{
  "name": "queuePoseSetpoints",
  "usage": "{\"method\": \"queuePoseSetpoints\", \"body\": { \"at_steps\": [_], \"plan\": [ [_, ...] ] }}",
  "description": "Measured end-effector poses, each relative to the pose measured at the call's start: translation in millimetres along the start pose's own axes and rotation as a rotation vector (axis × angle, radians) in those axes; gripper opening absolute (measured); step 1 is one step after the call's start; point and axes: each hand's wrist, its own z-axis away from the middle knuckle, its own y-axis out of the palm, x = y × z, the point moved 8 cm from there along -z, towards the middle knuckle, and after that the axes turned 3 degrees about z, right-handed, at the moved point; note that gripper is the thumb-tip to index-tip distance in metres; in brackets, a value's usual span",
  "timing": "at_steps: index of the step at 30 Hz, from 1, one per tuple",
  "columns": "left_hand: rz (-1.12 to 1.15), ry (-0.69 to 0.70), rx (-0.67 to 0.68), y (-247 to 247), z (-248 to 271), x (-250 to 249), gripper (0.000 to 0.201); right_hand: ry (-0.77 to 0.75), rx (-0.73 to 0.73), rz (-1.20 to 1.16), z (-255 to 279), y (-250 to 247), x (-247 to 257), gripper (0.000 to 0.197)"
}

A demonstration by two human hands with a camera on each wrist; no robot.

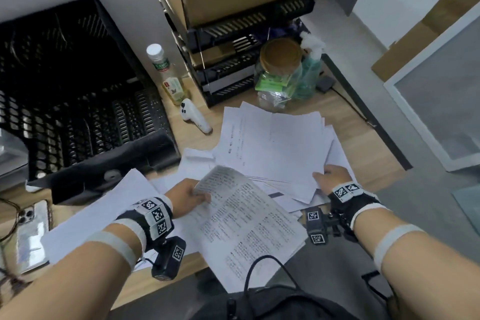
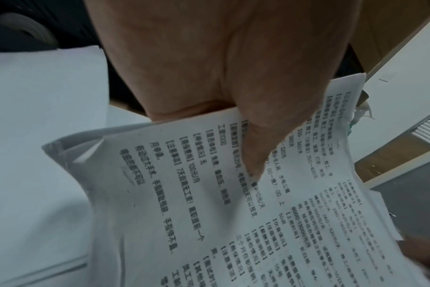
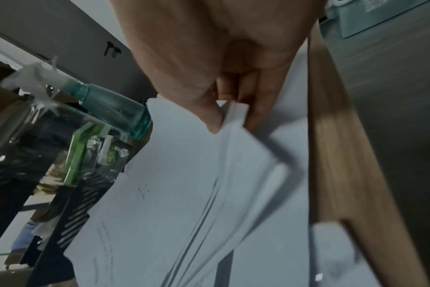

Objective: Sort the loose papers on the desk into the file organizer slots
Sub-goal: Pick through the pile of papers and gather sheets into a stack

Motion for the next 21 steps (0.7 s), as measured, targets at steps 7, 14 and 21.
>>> {"method": "queuePoseSetpoints", "body": {
  "at_steps": [7,14,21],
  "plan": [
    [-0.055,0.001,0.007,4.8,-15.1,-18.1,0.018,0.008,-0.171,-0.146,0.7,-63.5,-27.8,0.018],
    [-0.084,0.058,0.048,-1.7,-19.3,-18.5,0.015,0.072,-0.422,-0.265,24.9,-119.6,-39.1,0.019],
    [-0.069,0.133,0.103,-5.3,-21.1,-19.2,0.015,0.191,-0.435,-0.764,23.0,-118.6,-83.5,0.027]
  ]
}}
